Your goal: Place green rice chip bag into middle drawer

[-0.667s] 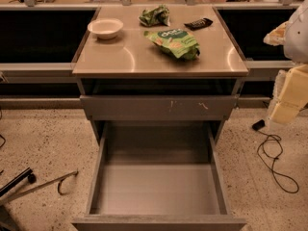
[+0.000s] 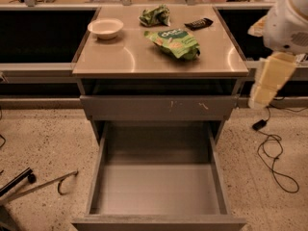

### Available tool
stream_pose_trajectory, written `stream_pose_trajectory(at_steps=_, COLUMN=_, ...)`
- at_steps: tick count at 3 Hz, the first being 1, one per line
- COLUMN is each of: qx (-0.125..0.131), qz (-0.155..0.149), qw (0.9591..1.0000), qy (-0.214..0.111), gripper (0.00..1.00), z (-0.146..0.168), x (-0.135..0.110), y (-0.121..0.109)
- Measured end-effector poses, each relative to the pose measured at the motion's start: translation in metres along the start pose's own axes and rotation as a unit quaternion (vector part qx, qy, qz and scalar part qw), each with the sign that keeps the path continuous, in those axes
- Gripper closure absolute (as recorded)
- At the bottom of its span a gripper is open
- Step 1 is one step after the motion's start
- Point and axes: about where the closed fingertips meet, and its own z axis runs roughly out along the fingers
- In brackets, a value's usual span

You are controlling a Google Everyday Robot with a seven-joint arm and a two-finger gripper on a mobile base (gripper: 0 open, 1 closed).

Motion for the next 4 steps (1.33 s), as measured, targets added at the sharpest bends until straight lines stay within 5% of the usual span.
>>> stream_pose_trajectory(at_steps=2, qx=0.027, qz=-0.034, qw=0.999, qy=-0.011, gripper=0.0, z=0.094, x=-0.037, y=-0.136)
stream_pose_trajectory(at_steps=3, qx=0.052, qz=-0.014, qw=0.9982, qy=-0.027, gripper=0.0, z=0.133, x=-0.059, y=-0.191)
stream_pose_trajectory(at_steps=4, qx=0.052, qz=-0.015, qw=0.9982, qy=-0.027, gripper=0.0, z=0.134, x=-0.06, y=-0.191)
